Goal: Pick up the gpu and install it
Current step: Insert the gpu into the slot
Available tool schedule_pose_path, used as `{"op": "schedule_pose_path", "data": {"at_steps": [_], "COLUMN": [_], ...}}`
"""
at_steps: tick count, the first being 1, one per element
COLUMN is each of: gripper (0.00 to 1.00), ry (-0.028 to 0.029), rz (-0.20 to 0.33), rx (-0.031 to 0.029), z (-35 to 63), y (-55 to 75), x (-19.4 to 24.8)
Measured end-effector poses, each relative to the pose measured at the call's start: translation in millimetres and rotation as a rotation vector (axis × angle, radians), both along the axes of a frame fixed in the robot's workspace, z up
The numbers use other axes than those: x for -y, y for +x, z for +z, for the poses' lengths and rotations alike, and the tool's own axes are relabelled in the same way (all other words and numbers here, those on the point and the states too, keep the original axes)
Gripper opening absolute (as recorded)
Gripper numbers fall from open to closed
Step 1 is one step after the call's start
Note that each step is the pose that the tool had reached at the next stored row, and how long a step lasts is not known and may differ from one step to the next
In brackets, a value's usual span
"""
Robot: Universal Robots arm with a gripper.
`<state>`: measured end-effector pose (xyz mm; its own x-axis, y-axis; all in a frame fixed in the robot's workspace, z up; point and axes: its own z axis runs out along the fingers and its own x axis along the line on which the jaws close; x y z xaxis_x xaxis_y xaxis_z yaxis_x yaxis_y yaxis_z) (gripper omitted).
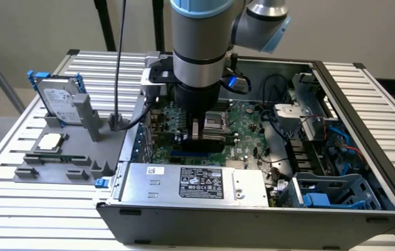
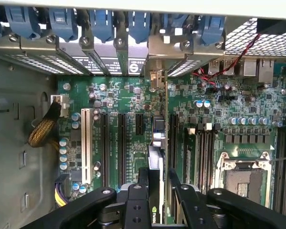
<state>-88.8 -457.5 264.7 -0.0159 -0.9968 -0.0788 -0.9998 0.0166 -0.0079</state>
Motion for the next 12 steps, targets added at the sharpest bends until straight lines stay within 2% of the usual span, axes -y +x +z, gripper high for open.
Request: {"op": "schedule_pose_path", "data": {"at_steps": [4,7,12], "gripper": [0.27,0.27,0.27], "ry": [-0.0051,-0.0055,-0.0054], "rz": [0.000,0.000,0.000], "rx": [-0.0026,-0.0049,-0.0054], "z": [-0.5,-0.6,-0.7], "y": [0.0,-0.1,0.1], "x": [0.0,0.0,-0.4]}}
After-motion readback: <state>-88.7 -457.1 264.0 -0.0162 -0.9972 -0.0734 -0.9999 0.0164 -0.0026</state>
